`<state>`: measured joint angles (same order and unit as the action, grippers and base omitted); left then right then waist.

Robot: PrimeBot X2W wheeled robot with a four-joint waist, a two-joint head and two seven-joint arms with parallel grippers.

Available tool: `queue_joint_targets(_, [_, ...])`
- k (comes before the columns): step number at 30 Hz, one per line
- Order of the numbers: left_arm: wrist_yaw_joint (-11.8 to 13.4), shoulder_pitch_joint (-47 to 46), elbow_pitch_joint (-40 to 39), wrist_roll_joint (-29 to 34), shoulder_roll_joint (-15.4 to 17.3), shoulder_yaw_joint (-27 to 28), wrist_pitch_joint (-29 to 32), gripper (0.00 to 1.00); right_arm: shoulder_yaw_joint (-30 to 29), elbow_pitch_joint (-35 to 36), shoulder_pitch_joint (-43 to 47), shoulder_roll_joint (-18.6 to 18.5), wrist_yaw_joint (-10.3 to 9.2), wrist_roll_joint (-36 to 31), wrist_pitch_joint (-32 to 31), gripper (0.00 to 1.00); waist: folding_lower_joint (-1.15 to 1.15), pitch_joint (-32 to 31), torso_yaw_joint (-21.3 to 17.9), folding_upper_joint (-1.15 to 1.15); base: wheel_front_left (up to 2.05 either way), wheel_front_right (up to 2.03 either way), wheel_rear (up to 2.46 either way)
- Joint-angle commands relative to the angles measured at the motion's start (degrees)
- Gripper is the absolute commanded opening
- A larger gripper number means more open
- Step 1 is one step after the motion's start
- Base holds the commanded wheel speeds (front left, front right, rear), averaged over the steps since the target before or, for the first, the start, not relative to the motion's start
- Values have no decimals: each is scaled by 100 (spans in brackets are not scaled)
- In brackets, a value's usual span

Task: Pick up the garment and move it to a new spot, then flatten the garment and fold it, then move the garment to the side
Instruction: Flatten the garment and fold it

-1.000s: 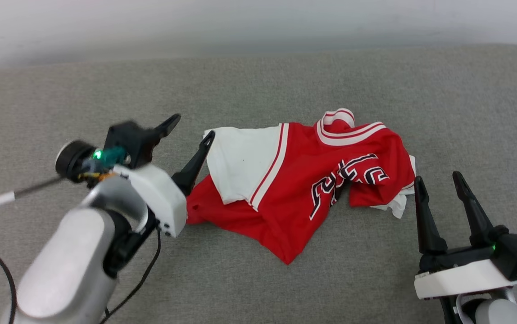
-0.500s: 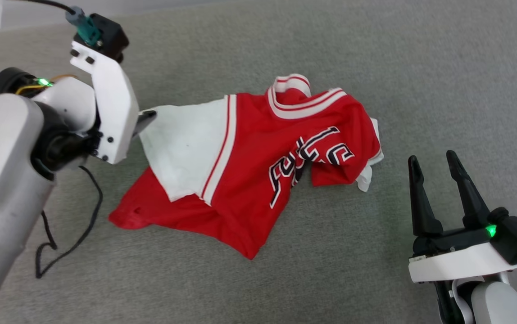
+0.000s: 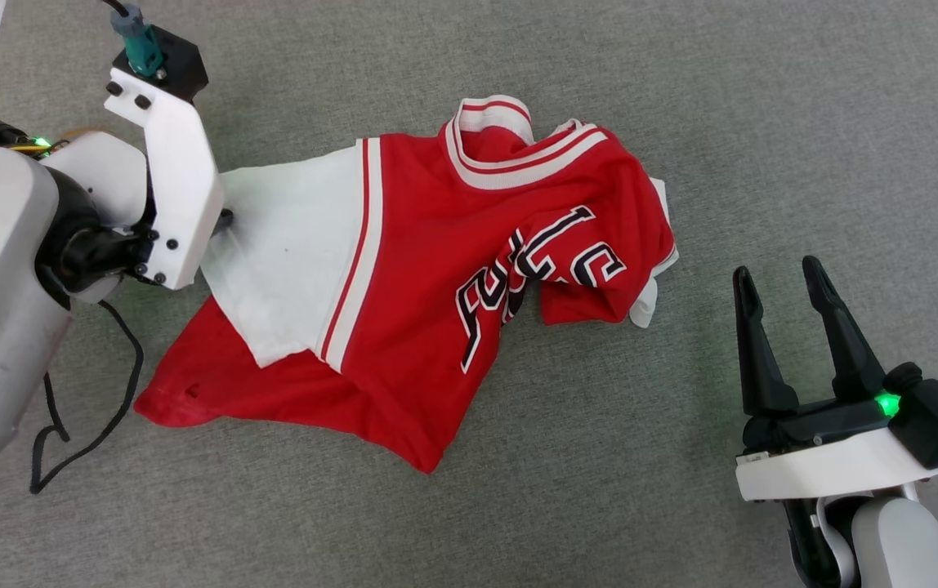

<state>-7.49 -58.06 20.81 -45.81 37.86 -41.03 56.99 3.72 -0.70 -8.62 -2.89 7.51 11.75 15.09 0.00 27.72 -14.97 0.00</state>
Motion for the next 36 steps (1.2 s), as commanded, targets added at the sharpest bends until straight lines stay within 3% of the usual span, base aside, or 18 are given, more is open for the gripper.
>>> queue_joint_targets(1, [6, 229, 107, -31, 1, -174, 67, 0, -16, 20, -88, 4, -4, 12, 11, 100, 0, 12, 11, 0, 0, 0, 0])
queue_joint_targets(13, [28, -171, 722, 324, 267, 268, -1800, 0, -21, -66, 4, 3, -4, -209, 11, 100, 0, -323, 366, 0, 0, 0, 0])
queue_joint_targets(28, [185, 677, 1366, 190, 784, 520, -2662, 0, -38, -146, 183, 3, -4, -504, 11, 100, 0, -749, 947, 0, 0, 0, 0])
queue_joint_targets(29, [196, 738, 1354, 235, 746, 490, -2746, 100, -28, -151, 184, 3, -4, -527, 11, 100, 0, -773, 973, 0, 0, 0, 0])
queue_joint_targets(34, [365, 970, 1315, 198, 375, 630, -3639, 100, -12, -194, 230, 3, -4, -624, 11, 100, 0, -962, 1113, 0, 0, 0, 0])
queue_joint_targets(36, [388, 1074, 1337, -109, 67, 835, -3990, 100, -51, -192, 259, 3, -4, -651, 11, 100, 0, -1096, 1169, 0, 0, 0, 0])
